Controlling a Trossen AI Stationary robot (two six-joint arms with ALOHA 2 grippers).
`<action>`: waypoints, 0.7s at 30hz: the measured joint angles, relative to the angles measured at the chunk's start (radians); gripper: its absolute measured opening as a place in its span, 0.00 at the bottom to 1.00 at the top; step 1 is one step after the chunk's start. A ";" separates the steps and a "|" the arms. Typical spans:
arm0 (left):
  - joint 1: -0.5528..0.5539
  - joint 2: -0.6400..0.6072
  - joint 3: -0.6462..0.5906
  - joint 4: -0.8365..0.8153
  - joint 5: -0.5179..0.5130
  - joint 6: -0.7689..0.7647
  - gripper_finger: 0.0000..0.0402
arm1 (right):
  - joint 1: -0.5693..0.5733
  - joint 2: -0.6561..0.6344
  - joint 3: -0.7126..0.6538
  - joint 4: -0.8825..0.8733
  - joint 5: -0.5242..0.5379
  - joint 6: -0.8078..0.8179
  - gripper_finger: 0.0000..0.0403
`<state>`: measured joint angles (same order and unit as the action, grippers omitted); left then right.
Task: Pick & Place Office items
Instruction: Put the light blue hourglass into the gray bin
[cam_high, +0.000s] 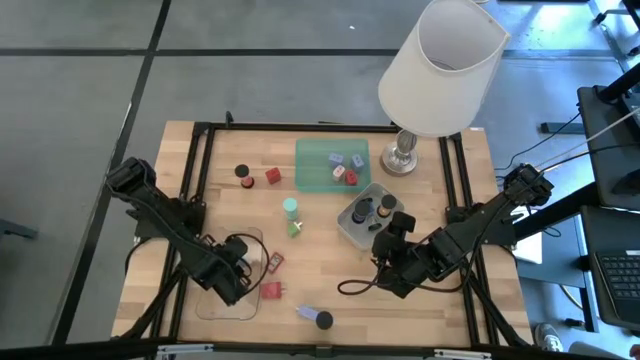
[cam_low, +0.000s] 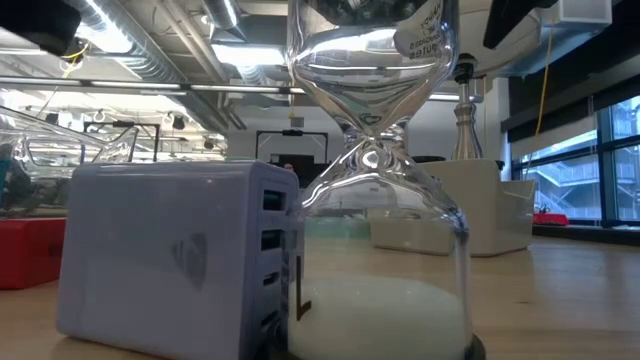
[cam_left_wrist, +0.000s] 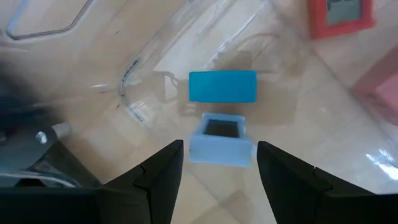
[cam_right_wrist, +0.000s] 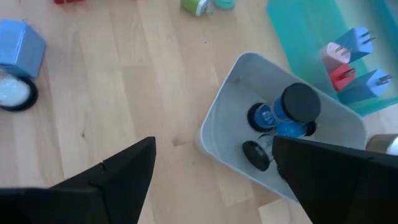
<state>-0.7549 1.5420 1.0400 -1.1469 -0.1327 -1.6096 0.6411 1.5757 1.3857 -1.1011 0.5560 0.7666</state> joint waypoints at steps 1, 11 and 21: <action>0.004 -0.004 0.011 -0.010 0.000 0.000 0.50 | 0.000 0.000 0.000 0.000 0.011 0.000 0.80; 0.026 -0.070 0.168 -0.101 -0.165 0.101 0.48 | -0.024 0.000 0.000 0.025 0.175 0.000 0.80; 0.038 -0.088 0.197 -0.098 -0.737 0.269 0.48 | -0.037 0.000 0.000 0.052 0.361 0.206 0.80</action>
<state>-0.7171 1.4540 1.2373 -1.2449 -0.8700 -1.3403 0.6040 1.5757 1.3853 -1.0489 0.9174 0.9723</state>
